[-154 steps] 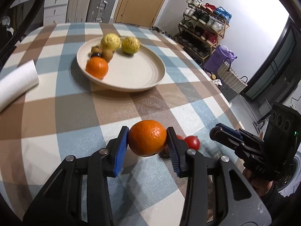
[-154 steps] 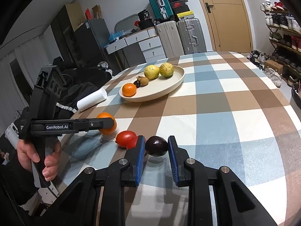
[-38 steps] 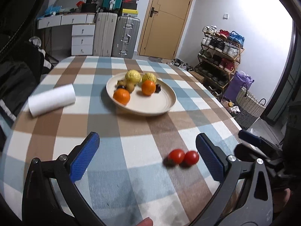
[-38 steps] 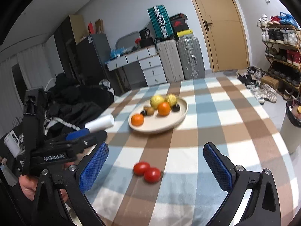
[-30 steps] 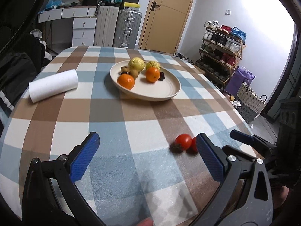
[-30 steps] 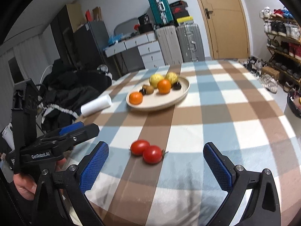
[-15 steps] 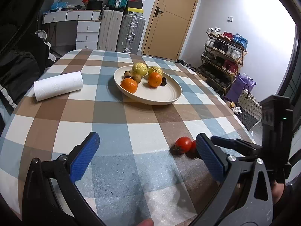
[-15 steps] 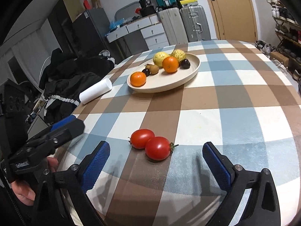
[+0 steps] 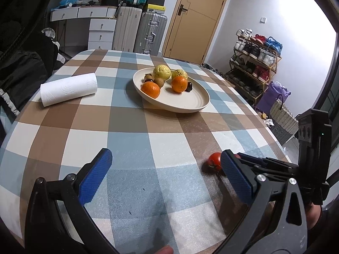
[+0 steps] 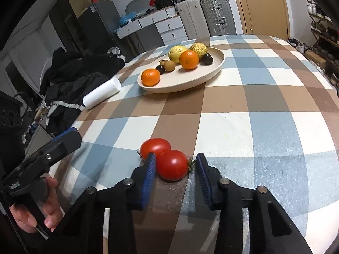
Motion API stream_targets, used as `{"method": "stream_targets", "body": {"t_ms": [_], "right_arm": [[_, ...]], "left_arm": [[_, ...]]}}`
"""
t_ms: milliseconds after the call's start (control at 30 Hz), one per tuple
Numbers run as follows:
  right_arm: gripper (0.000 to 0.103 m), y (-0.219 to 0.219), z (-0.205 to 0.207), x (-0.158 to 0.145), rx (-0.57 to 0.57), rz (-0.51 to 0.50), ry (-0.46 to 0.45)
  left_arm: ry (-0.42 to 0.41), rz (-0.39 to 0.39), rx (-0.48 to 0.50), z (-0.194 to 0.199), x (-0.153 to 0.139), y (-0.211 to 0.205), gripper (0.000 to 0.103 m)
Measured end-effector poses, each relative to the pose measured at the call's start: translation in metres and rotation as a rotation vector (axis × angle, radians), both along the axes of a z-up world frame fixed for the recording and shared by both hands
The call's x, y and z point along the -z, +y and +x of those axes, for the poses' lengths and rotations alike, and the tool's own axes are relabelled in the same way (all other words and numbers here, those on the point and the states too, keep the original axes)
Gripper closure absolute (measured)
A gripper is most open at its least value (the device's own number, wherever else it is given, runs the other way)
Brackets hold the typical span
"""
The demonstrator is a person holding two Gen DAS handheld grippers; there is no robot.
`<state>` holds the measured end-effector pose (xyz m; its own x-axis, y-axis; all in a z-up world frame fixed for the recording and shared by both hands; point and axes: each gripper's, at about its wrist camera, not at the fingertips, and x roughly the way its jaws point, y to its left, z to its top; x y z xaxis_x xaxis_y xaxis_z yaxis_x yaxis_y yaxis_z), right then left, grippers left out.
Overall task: Organize fruits
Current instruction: 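Grasp a red tomato with the right tool while the left tool grasps the other tomato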
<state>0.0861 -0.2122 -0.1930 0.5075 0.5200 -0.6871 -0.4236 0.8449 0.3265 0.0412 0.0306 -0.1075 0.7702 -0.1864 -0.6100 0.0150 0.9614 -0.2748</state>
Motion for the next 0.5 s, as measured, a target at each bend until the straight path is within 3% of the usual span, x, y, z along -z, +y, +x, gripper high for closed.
{"method": "stream_targets", "body": {"t_ms": [367,500], "right_arm": [[0.068,-0.021,-0.014,-0.009,0.021,0.051,-0.055],[0.068,-0.025,-0.019,-0.015,0.024,0.010,-0.102]], "left_arm": [[0.057,0.049,0.066,0.015,0.002,-0.025,0.001],[0.076,0.100,0.123,0.032,0.000,-0.040,0.001]]}}
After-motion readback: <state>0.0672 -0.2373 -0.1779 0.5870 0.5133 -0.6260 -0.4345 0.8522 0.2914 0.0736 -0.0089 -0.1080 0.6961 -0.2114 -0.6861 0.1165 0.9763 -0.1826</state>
